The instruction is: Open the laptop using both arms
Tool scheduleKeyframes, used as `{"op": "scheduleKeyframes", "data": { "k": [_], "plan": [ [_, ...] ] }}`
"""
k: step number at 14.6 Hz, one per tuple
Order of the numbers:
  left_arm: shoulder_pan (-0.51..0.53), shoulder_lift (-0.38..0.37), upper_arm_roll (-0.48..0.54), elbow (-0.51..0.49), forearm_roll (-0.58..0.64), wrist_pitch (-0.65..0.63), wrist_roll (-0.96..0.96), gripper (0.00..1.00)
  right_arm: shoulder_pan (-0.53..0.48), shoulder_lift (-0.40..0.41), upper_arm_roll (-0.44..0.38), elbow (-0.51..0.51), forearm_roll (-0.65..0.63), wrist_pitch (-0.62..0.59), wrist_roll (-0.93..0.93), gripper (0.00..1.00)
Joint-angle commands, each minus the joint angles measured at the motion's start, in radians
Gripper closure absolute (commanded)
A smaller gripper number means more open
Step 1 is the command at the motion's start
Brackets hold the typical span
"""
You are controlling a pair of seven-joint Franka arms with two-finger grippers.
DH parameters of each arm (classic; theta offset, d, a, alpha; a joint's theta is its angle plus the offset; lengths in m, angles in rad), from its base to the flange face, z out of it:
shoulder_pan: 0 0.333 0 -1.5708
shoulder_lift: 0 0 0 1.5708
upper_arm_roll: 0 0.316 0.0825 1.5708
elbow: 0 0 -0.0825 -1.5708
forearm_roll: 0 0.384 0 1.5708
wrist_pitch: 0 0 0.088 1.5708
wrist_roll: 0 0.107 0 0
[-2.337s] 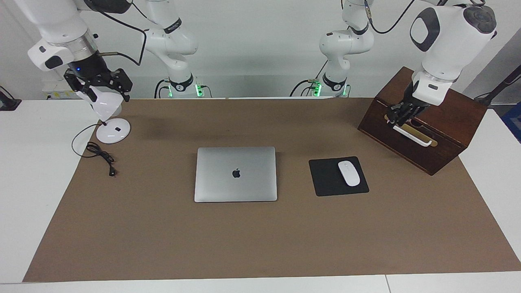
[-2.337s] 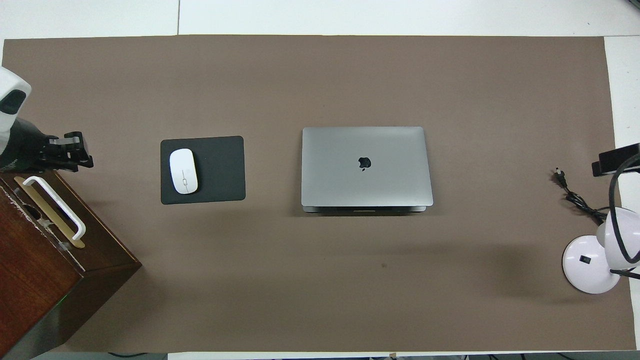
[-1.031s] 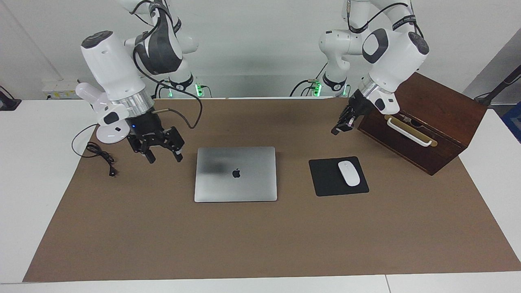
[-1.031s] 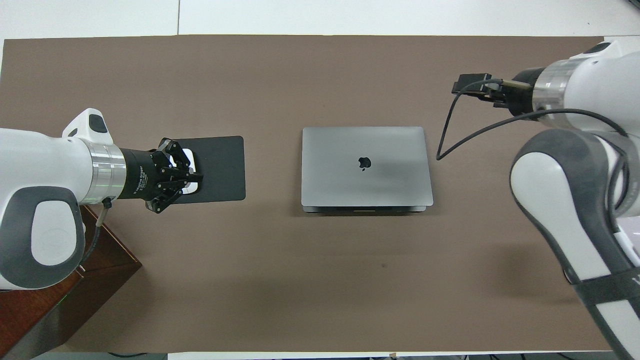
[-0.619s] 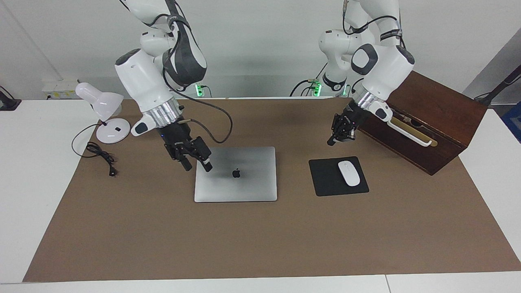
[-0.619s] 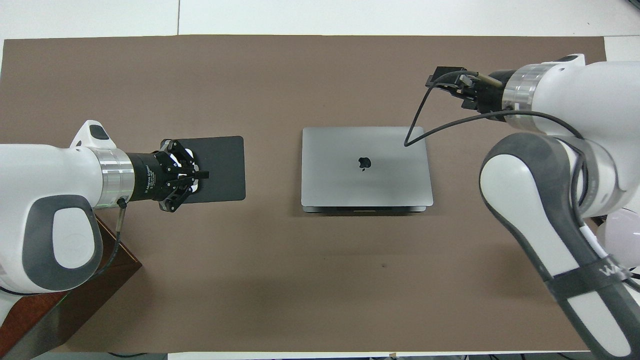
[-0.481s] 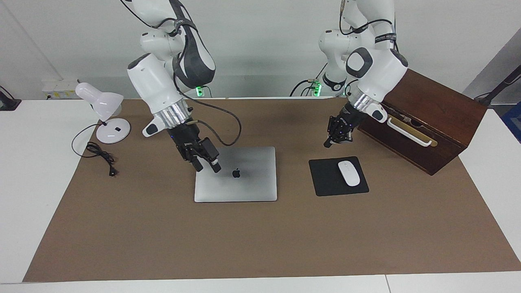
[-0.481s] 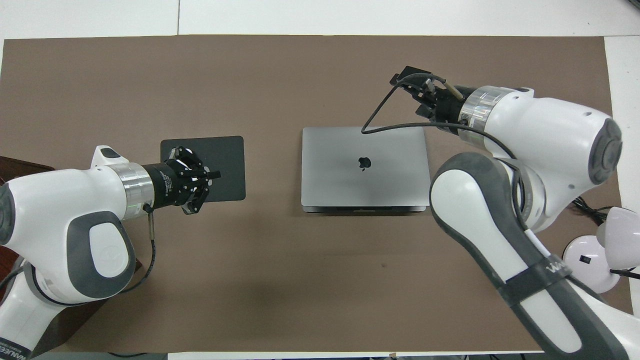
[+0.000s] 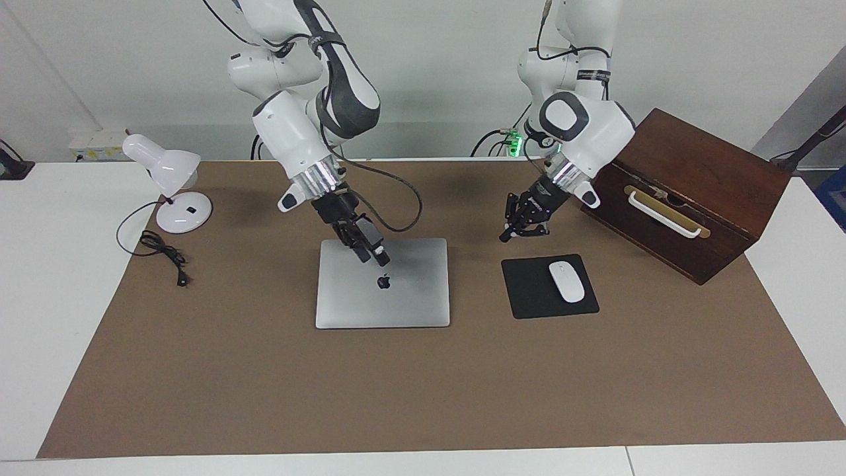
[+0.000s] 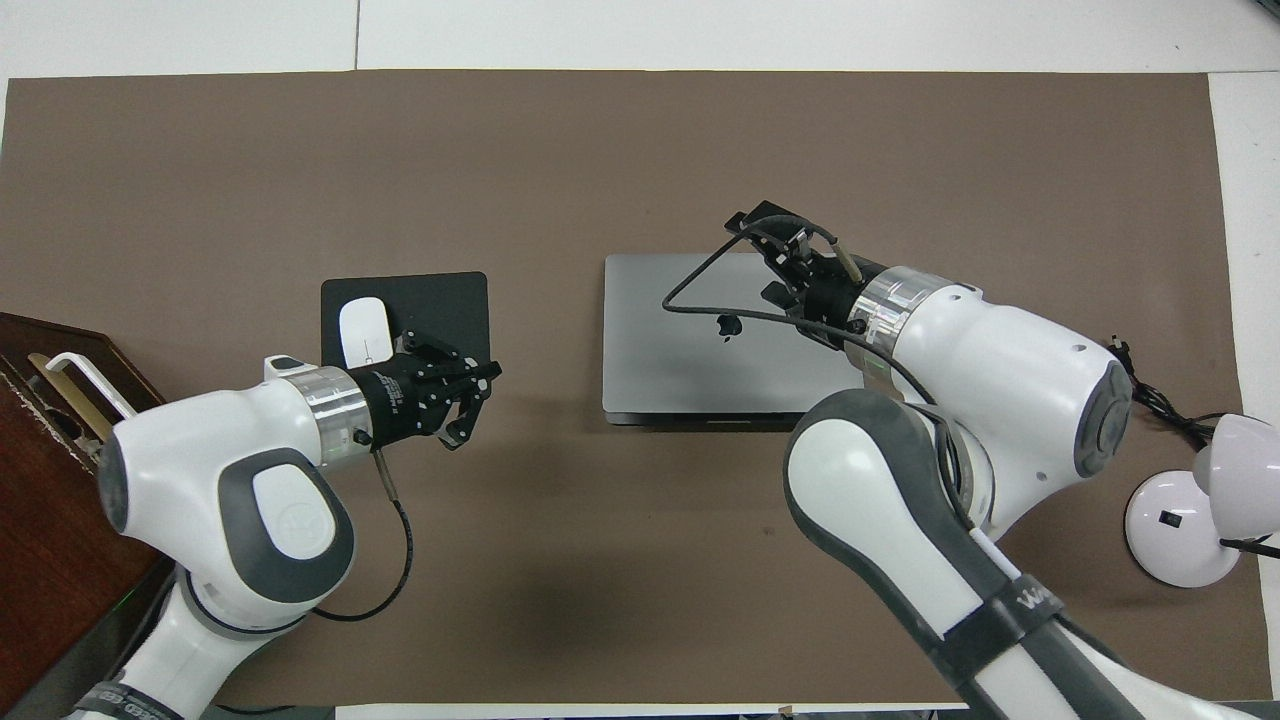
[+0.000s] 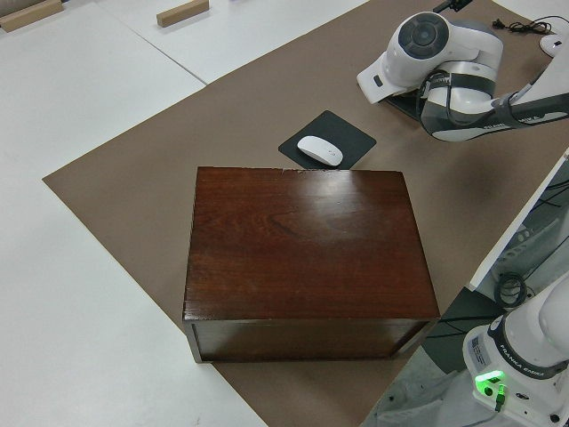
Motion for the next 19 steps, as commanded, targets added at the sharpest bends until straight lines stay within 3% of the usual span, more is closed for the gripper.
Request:
{"op": "scheduleKeyframes", "data": {
  "k": [1, 6, 12, 19],
  "plan": [
    [-0.101, 0.038, 0.012, -0.018, -0.083, 0.111, 0.026, 1.0, -0.003, -0.129, 0.021, -0.163, 0.03, 0.009, 0.056, 0.0],
    [-0.136, 0.09, 0.012, -0.018, -0.405, 0.117, 0.385, 1.0, -0.002, -0.232, 0.054, -0.308, 0.03, -0.066, 0.122, 0.0],
    [-0.23, 0.18, 0.014, 0.043, -0.611, 0.194, 0.505, 1.0, -0.002, -0.284, 0.052, -0.366, 0.03, -0.215, 0.153, 0.0],
    [-0.26, 0.251, 0.014, 0.086, -0.692, 0.198, 0.534, 1.0, -0.014, -0.271, 0.045, -0.368, 0.026, -0.274, 0.145, 0.0]
  ]
}}
